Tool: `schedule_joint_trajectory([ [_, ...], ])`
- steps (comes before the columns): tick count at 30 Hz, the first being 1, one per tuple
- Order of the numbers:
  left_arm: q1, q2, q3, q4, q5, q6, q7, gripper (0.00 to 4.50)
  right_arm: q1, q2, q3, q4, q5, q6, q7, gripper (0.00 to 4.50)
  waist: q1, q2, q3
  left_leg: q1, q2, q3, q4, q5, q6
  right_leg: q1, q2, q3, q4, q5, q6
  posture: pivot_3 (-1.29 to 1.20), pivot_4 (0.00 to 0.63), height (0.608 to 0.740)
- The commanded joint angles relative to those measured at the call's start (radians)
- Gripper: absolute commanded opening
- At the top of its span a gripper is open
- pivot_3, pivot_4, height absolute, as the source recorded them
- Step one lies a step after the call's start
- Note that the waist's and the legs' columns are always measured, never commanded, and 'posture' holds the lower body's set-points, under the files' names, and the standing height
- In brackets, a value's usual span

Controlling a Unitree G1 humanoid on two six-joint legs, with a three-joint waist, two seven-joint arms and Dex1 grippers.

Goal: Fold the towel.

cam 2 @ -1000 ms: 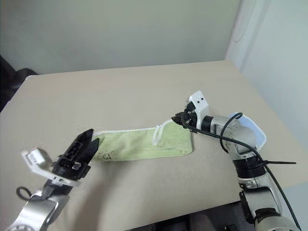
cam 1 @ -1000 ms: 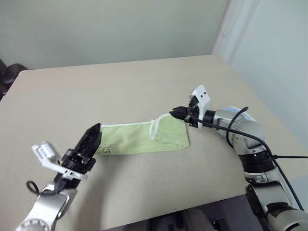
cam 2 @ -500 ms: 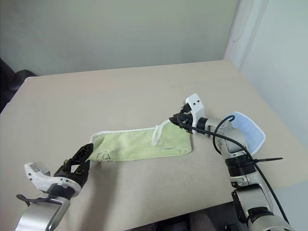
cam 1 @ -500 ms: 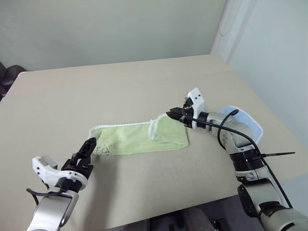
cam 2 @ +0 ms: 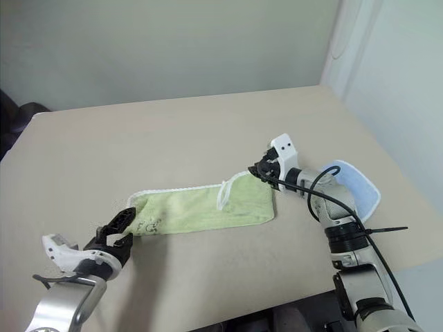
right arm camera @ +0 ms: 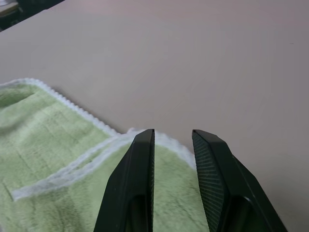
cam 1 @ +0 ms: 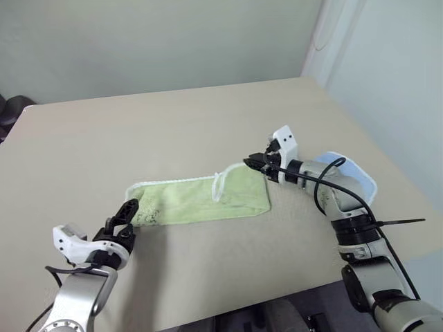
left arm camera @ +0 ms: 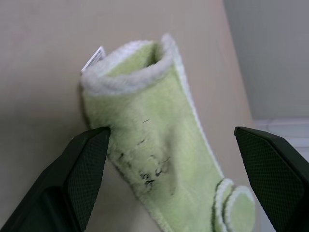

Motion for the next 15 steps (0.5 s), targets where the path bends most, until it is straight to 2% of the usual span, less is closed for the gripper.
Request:
schedule_joint_trajectory([
  [1,0.033,-0.030,0.003,-0.035,0.021,-0.035,0.007,4.48,-0.010,-0.001,-0.024,-0.015,-0.007,-0.024,-0.009,1.31,-0.003,0.000,0.000,0.001,0.000,0.000,0.000,0.000,0.000,0.000,0.000,0.000,0.000,0.000,0.000,0.00,0.150,0.740],
  [6,0.115,-0.019,-0.005,-0.104,0.006,-0.010,-0.115,4.48,-0.007,0.013,-0.022,-0.011,-0.014,-0.027,-0.011,1.31,-0.006,0.000,0.000,0.002,0.000,0.000,0.000,-0.002,0.002,0.000,0.001,0.000,0.000,0.000,0.000,0.00,0.150,0.740],
  [8,0.157,-0.023,0.001,-0.107,0.002,-0.013,-0.151,4.48,-0.004,0.015,-0.021,-0.014,-0.016,-0.026,-0.011,1.31,-0.006,0.000,0.000,0.001,0.000,0.000,0.000,-0.007,-0.005,0.000,0.001,0.000,-0.001,-0.001,-0.001,0.00,0.150,0.740],
  [10,0.188,-0.028,0.010,-0.098,0.005,-0.022,-0.169,4.48,-0.001,0.015,-0.022,-0.015,-0.017,-0.025,-0.010,1.31,-0.005,0.000,0.000,0.001,0.000,0.000,0.000,-0.007,-0.005,0.000,0.001,0.000,-0.001,-0.003,-0.001,0.00,0.150,0.740],
  [15,0.165,0.010,0.037,-0.033,0.034,-0.026,-0.182,4.48,0.001,0.011,-0.025,-0.013,-0.022,-0.027,-0.014,1.31,-0.006,0.000,0.000,0.002,0.000,0.000,0.000,-0.008,-0.004,0.000,0.001,0.000,-0.001,-0.006,-0.002,0.00,0.150,0.740],
])
